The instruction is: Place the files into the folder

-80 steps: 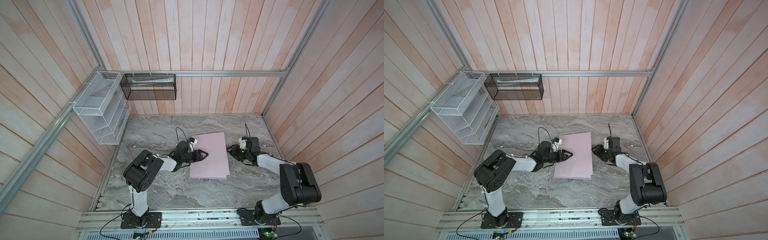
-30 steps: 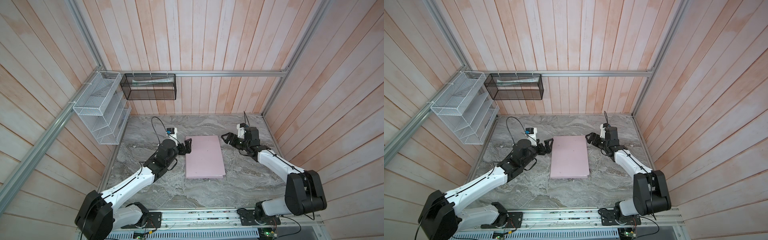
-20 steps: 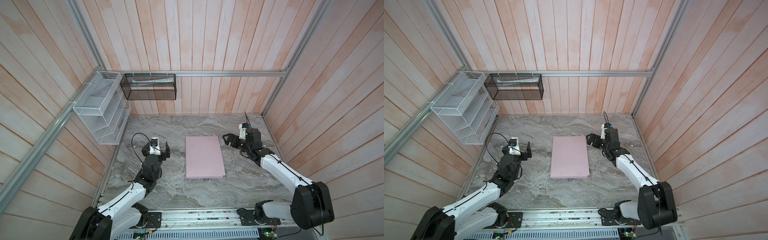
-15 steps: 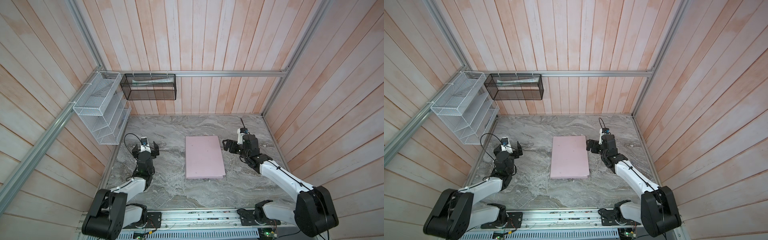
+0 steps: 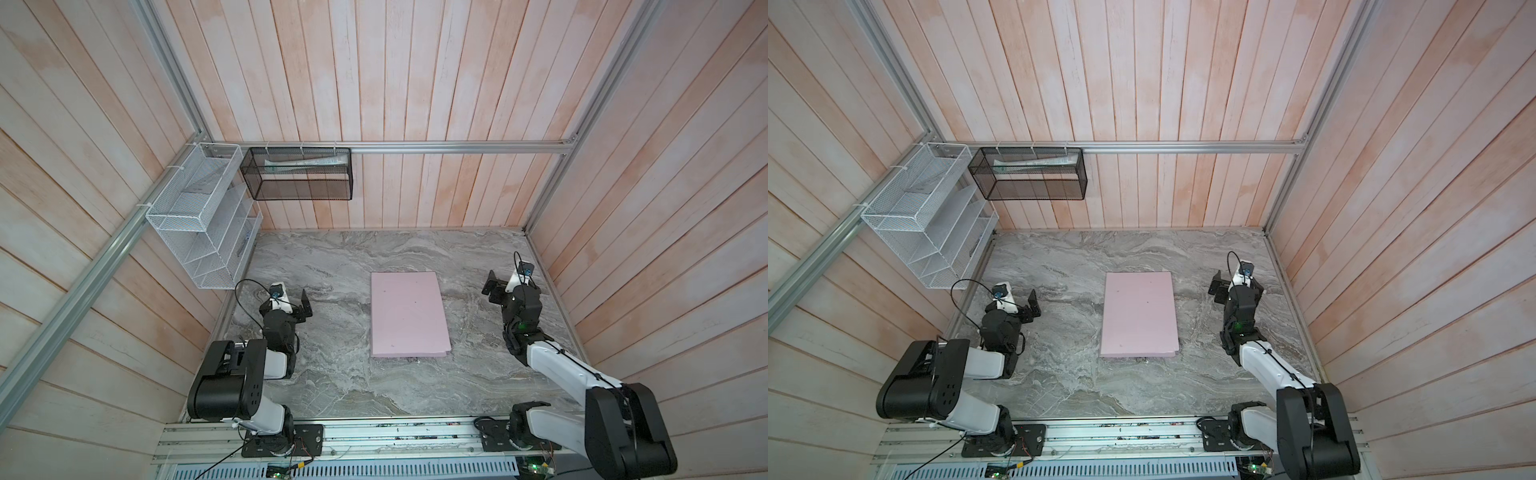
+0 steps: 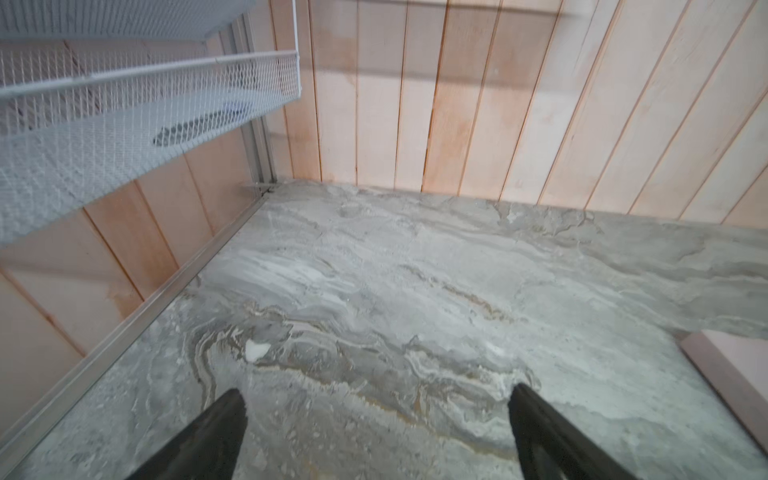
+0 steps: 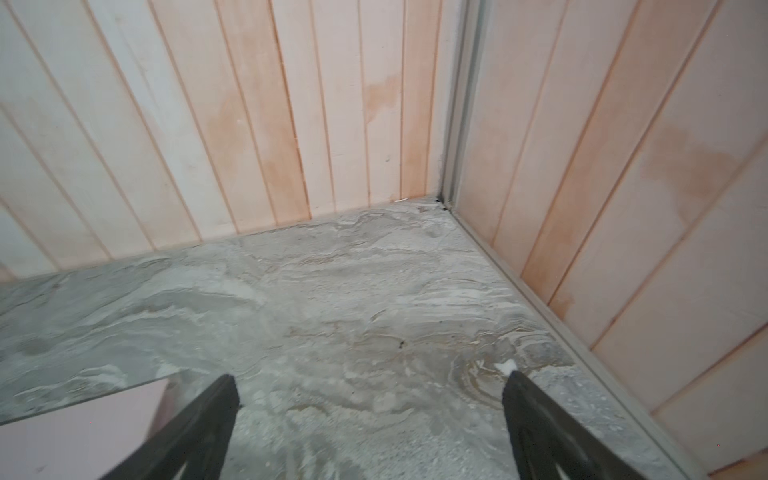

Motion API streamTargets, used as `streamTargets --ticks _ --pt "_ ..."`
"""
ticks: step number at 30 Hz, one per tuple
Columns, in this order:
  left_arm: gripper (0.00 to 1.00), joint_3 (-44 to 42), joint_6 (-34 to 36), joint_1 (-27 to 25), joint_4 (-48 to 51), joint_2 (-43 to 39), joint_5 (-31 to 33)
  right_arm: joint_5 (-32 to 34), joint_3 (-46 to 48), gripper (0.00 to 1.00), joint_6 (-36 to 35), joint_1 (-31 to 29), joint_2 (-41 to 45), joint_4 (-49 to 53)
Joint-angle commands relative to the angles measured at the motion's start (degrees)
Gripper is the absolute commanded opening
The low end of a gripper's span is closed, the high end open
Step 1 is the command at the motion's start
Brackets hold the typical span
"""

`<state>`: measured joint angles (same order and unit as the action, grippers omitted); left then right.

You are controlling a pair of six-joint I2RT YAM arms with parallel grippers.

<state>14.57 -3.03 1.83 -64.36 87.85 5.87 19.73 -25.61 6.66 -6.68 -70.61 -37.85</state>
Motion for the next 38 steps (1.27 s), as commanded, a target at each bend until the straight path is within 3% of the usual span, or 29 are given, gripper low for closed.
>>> streamTargets --ticks 1,3,4,6,8,9,12,38 --pt "1.0 1.21 -0.89 0.02 0.23 -0.06 -1.61 2.53 3.57 0.98 -5.03 2.29 -6.65 -9.58" --pt "1.0 1.15 -0.88 0.02 -0.21 0.11 -1.6 0.24 8.61 0.97 -3.77 4.42 -11.47 -21.6" --pt "1.0 1.19 -0.88 -0.07 0.05 -0.03 -1.55 -1.95 12.67 0.96 -2.82 5.69 -14.91 -32.26" --pt "1.0 1.08 -0.7 -0.23 0.08 -0.03 -1.26 -5.98 15.74 0.85 -5.61 5.52 -20.86 -46.66" --pt "1.0 1.25 -0.62 -0.38 0.15 -0.06 -0.97 -5.57 12.21 0.82 -4.54 5.39 -16.98 -33.11" --pt "1.0 1.25 -0.53 -0.55 0.06 -0.01 -0.71 -8.36 11.67 0.97 -3.9 6.74 -16.17 -30.37" --pt "1.0 1.5 -0.27 -0.76 0.48 0.03 -0.52 -8.78 12.86 0.98 -3.53 7.12 -17.65 -35.24" --pt "1.0 2.3 0.21 -1.07 1.77 0.38 -0.47 -9.18 12.25 0.98 -3.93 7.12 -16.71 -32.62"
